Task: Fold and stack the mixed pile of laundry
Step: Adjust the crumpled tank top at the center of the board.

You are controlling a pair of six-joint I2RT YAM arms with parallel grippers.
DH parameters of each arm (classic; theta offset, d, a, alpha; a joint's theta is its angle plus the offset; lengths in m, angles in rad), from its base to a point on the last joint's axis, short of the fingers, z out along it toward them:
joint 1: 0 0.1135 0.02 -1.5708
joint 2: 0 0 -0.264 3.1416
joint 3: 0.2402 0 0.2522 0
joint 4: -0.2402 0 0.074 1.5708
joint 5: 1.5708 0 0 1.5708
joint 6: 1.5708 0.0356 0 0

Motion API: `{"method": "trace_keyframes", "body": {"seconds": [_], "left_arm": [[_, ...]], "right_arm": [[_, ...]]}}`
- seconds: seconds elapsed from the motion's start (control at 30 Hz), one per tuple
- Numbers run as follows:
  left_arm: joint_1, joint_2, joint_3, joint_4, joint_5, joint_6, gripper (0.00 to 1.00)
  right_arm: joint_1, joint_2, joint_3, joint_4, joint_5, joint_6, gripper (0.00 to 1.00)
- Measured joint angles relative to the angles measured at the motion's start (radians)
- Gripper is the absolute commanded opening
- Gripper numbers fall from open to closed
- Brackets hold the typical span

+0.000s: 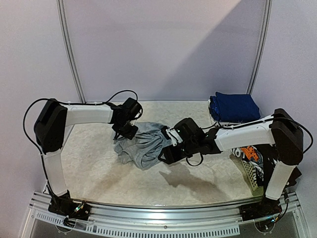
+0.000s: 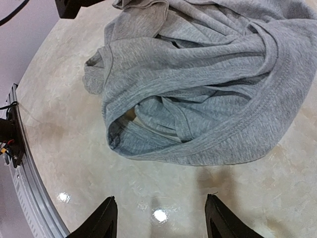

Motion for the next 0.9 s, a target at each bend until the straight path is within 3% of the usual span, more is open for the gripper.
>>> {"method": "trace_keyframes", "body": {"seconds": [0.3, 0.6, 0.9], "left_arm": [[0.064, -0.272, -0.149, 0.014, -0.018, -0.06, 0.0], [0.135, -0.349, -0.285, 0.053, 0.09, -0.099, 0.0], [0.172, -0.439, -0.352, 0.093, 0.123, -0.127, 0.0]], "right_arm": [[0.04, 0.112, 0.161, 0.047, -0.099, -0.002, 0.62], [0.042, 0.292, 0.308, 0.068, -0.166, 0.04, 0.62], [0.048, 0.409, 0.36, 0.072, -0.198, 0.077, 0.45]]}}
